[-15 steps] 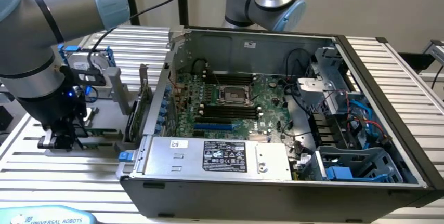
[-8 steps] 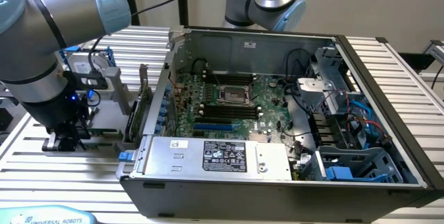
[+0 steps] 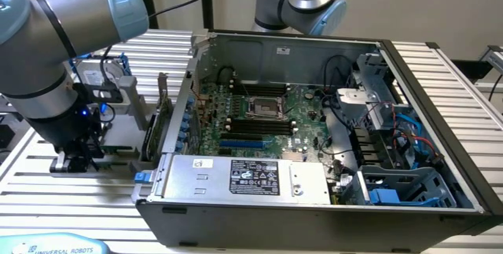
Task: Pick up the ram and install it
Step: 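Pick up the ram and move it above insertion slot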
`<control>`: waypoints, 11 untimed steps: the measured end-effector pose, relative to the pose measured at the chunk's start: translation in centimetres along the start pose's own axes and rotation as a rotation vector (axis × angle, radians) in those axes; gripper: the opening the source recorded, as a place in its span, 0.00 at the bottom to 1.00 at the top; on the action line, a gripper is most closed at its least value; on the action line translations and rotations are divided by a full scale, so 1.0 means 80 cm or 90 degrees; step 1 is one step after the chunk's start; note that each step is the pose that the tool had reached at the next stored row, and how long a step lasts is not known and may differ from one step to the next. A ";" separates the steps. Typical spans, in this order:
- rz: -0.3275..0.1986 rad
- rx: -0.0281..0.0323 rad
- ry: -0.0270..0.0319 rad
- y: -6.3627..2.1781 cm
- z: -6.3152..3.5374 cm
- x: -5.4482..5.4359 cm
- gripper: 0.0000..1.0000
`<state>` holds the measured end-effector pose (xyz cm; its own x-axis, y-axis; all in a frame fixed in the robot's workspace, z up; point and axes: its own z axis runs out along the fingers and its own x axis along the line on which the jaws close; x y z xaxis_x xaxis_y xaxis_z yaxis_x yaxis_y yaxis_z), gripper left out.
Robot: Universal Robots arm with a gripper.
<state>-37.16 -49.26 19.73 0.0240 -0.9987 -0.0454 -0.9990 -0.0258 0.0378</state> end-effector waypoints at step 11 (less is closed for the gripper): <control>0.000 0.0033 0.0005 0.000 0.004 0.000 0.36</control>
<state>-37.16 -49.26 19.42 0.0243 -0.9987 -0.0447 -0.9991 -0.0258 0.0326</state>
